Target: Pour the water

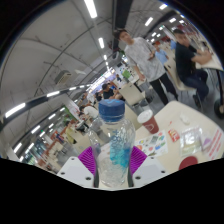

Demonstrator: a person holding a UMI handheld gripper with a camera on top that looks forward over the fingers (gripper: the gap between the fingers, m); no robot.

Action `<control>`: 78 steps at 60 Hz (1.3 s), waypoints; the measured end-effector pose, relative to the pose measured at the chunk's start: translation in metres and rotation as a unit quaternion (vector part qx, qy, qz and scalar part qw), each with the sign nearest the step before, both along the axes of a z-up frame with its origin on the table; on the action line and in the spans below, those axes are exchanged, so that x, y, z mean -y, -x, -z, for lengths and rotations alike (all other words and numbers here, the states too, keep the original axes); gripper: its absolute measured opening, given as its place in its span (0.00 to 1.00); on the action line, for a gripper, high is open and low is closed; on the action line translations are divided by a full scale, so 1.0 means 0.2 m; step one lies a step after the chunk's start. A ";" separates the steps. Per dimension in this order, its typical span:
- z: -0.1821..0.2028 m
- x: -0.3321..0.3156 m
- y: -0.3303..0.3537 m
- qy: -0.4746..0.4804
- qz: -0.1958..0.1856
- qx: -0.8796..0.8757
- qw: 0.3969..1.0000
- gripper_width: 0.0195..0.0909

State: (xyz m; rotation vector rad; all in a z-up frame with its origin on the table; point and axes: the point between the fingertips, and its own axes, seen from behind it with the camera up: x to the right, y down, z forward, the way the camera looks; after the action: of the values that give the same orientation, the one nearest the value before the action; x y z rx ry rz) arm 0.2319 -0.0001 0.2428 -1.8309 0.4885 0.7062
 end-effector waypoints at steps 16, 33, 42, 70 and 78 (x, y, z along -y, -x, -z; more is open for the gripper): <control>0.30 0.03 -0.77 0.019 0.057 0.341 0.938 0.25; 0.84 0.04 -0.81 0.060 0.037 0.387 0.920 0.27; 0.87 0.09 -0.86 0.057 0.053 0.359 0.930 0.37; 0.84 0.54 -0.81 0.178 0.035 0.356 0.917 0.92; 0.77 0.82 -0.65 0.217 0.029 0.348 0.912 0.92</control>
State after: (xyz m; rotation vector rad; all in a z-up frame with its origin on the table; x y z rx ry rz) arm 0.3617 -0.1641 0.0884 -2.3087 0.2218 -0.1444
